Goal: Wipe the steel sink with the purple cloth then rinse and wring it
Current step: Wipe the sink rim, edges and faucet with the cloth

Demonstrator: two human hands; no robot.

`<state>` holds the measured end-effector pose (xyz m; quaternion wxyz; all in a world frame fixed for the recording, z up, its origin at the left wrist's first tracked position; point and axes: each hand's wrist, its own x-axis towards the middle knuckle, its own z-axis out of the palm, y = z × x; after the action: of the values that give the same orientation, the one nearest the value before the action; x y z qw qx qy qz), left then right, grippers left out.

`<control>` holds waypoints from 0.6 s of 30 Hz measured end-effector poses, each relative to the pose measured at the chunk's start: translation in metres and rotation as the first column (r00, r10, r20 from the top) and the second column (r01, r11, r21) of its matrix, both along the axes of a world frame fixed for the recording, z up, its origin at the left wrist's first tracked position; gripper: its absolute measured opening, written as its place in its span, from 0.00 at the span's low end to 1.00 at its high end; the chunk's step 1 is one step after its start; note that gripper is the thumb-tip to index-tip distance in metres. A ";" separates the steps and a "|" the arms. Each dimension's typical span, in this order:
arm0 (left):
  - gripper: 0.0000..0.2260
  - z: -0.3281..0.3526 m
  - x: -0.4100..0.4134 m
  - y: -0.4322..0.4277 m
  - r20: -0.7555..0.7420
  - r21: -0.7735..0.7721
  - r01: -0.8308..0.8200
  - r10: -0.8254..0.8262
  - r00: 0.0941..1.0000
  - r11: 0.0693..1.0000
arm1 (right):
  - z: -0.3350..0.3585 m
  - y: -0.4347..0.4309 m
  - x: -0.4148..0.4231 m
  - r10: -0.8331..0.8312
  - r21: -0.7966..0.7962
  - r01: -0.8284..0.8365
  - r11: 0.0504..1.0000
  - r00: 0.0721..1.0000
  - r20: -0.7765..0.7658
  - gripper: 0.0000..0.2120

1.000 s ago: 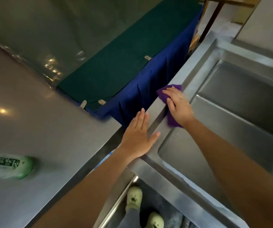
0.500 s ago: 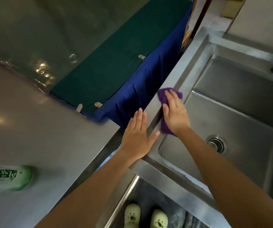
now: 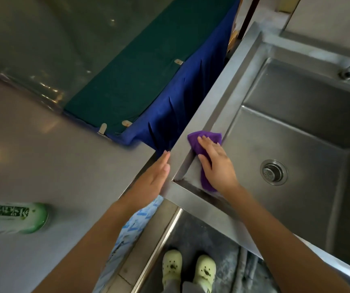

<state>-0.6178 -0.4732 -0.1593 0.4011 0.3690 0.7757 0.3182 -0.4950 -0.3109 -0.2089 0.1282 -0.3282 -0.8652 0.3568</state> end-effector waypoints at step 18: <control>0.45 -0.044 0.025 -0.042 -0.726 -0.172 0.229 -0.280 0.628 0.958 | 0.032 -0.058 0.037 0.179 0.142 -0.193 0.971 0.978 0.106 0.13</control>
<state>-0.5927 -0.5156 -0.2030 0.1019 0.5594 0.8207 0.0554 -0.4578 -0.3685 -0.1772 0.0784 -0.2511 -0.9218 0.2849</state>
